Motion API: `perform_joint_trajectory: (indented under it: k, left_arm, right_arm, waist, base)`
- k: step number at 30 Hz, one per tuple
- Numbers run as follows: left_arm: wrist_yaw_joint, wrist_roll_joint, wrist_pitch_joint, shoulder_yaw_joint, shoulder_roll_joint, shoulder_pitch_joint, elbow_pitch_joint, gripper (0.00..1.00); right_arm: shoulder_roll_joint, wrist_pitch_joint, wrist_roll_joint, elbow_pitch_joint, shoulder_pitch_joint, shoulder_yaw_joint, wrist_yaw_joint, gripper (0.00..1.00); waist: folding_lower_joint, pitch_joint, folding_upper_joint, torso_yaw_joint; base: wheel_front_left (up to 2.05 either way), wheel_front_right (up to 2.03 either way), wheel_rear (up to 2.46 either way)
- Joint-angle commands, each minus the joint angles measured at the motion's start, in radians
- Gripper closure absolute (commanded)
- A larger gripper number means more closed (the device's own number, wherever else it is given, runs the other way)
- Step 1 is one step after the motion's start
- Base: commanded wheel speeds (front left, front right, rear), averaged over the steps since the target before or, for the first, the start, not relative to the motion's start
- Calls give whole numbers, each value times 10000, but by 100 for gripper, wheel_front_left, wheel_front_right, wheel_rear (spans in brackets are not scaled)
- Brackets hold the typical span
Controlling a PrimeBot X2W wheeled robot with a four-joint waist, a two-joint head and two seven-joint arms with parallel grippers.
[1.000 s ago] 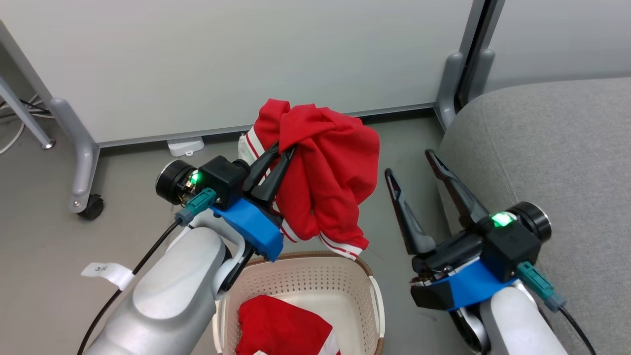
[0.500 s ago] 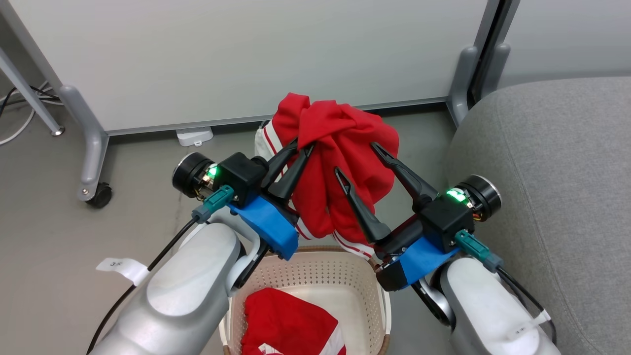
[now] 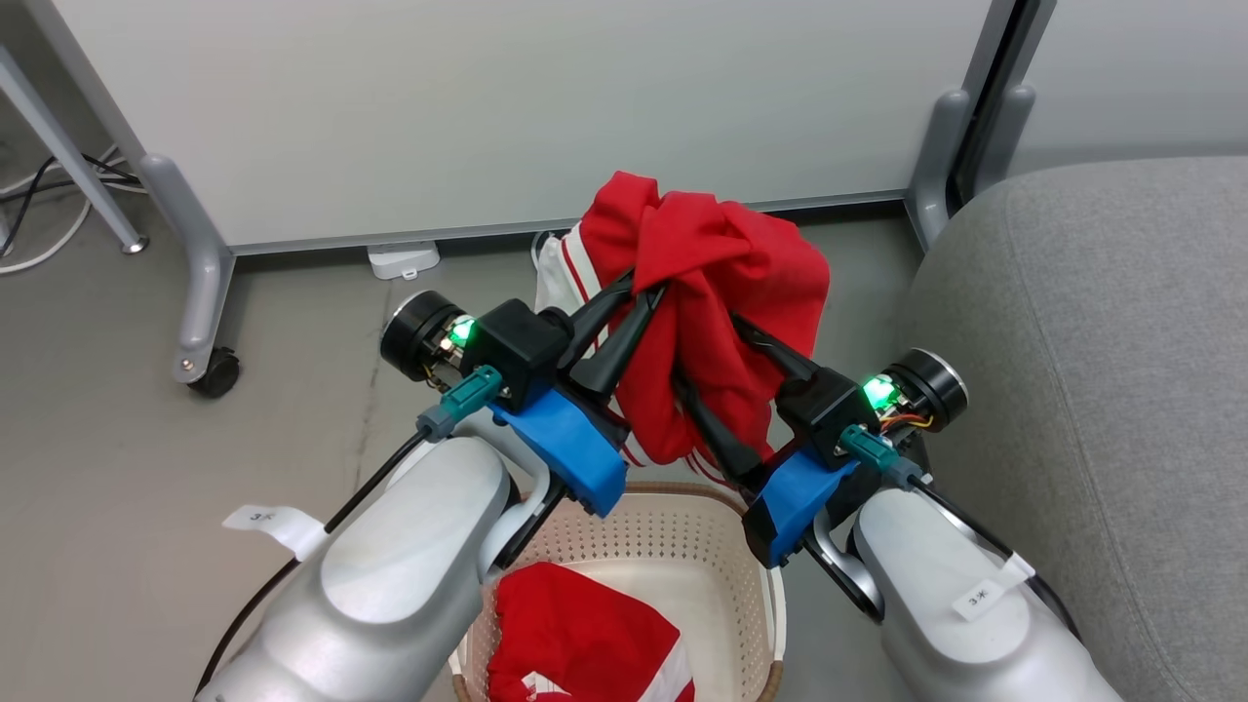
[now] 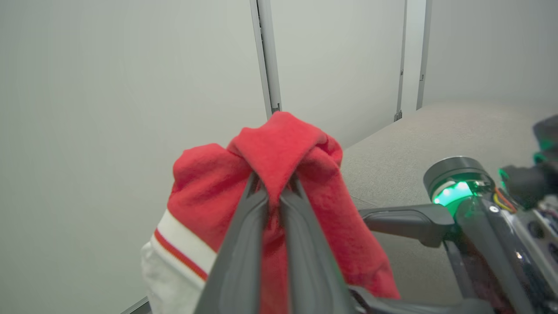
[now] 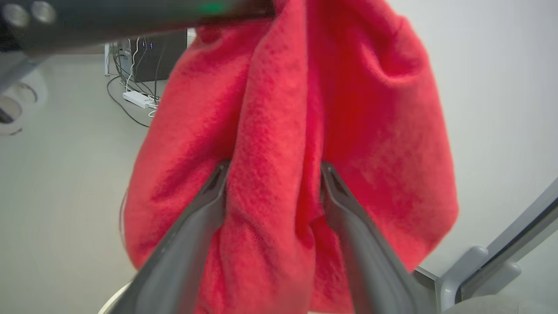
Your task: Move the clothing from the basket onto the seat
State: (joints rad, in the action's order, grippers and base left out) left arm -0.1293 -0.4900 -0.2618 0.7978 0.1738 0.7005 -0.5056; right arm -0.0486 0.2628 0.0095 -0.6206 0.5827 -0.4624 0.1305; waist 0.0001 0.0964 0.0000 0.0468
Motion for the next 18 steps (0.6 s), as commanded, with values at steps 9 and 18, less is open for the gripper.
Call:
perform_joint_trajectory:
  k: [9, 18]
  left_arm:
    - [-11, -103, -48, 157, -73, 125, 78, 100]
    - [-11, -36, -48, 109, -21, 45, 102, 100]
  right_arm:
    - [-32, 33, 590, -399, 323, -222, 5, 100]
    - [-31, 33, 743, -257, 194, -215, 5, 100]
  waist:
    - [-1, -113, 0, 92]
    - [-1, -119, 0, 42]
  base:
    - [0, 0, 0]
    - [0, 0, 0]
